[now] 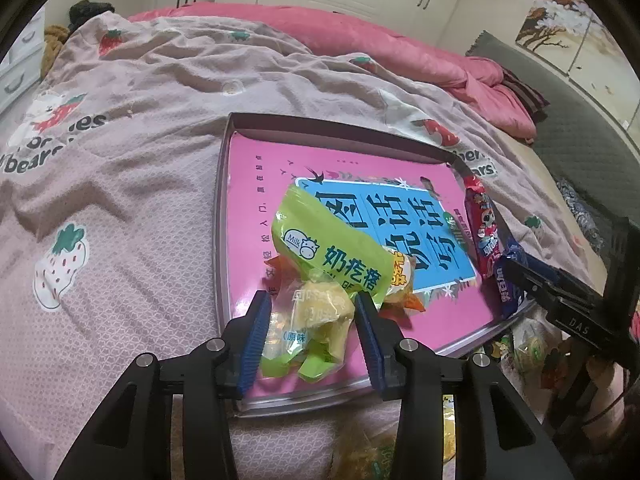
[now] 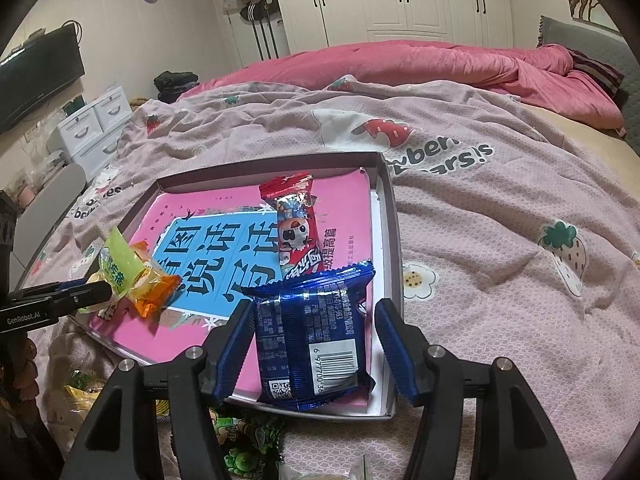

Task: Organize snacks
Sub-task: 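Open the right gripper on the blue pack while the left opens on the green bag, then withdraw both grippers from the tray toward the snack pile beside it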

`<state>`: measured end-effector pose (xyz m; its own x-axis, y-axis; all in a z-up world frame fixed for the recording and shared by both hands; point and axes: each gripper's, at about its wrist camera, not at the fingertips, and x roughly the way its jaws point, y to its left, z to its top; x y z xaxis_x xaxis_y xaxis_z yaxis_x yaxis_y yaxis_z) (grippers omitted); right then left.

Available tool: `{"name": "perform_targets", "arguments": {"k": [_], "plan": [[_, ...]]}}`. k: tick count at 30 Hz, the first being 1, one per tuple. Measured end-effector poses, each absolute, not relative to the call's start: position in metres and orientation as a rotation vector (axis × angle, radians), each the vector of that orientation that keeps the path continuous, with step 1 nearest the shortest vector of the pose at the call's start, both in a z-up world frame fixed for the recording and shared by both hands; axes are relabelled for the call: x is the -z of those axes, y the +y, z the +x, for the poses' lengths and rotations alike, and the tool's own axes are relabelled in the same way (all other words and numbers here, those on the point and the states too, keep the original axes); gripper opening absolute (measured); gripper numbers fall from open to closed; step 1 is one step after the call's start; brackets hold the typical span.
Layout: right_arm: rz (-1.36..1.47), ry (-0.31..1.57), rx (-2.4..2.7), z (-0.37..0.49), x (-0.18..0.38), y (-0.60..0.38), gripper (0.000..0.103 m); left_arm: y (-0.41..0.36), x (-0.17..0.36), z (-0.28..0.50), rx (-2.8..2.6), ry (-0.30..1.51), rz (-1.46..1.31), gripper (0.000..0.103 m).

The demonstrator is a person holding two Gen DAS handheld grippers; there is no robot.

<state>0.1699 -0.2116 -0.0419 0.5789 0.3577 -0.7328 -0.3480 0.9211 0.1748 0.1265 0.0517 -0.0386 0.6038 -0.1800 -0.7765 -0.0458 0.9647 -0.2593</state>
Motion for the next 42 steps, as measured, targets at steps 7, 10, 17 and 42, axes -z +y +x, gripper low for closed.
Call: {"name": "perform_targets", "arguments": {"k": [7, 10, 17, 42], "plan": [[0.018, 0.850, -0.411, 0.170, 0.040, -0.214, 0.061, 0.053, 0.037, 0.125, 0.083, 0.920, -0.273, 0.047], [0.019, 0.846, -0.410, 0.170, 0.039, -0.214, 0.061, 0.052, 0.036, 0.125, 0.083, 0.920, -0.272, 0.049], [0.026, 0.832, -0.411, 0.169, 0.035, -0.216, 0.061, 0.051, 0.029, 0.121, 0.099, 0.906, -0.278, 0.059], [0.070, 0.758, -0.411, 0.157, 0.010, -0.231, 0.066, 0.048, -0.006, 0.101, 0.140, 0.849, -0.280, 0.073]]}}
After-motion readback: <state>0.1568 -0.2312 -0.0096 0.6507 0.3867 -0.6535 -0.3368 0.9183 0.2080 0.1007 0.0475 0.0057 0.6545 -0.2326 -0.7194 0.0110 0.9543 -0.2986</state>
